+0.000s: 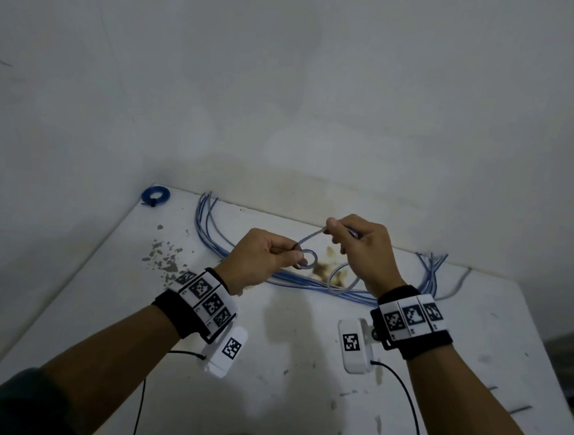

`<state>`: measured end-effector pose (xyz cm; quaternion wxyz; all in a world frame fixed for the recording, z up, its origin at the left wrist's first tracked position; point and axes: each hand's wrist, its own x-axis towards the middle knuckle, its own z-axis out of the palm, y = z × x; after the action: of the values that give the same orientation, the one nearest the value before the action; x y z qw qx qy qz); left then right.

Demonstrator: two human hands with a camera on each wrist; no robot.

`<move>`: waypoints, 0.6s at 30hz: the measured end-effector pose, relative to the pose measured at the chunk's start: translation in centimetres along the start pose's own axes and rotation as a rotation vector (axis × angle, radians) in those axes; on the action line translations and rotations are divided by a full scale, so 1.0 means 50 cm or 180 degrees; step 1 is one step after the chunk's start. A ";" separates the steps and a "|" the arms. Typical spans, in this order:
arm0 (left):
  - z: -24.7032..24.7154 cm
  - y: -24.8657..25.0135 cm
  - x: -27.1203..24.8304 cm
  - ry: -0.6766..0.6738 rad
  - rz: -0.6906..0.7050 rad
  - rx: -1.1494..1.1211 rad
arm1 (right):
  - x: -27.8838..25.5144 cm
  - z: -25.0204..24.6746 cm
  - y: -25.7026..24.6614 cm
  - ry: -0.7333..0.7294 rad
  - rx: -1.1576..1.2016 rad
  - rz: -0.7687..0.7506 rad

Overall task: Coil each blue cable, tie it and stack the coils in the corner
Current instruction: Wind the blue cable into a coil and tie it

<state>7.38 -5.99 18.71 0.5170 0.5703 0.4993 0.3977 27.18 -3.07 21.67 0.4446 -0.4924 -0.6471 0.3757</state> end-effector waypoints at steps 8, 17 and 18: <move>0.011 0.016 0.013 0.0535 0.0134 -0.0245 | -0.033 0.004 0.026 -0.0302 -0.0070 -0.0087; 0.027 0.048 0.038 0.0413 0.0256 -0.0215 | -0.061 0.045 0.033 0.0310 -0.0094 -0.0602; 0.026 0.050 0.037 0.0350 0.0242 -0.0238 | -0.059 0.046 0.032 0.0340 -0.0039 -0.0654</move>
<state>9.40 -4.33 20.87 0.4943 0.5464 0.4898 0.4660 25.84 -5.70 18.82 0.5116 -0.4456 -0.6718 0.2974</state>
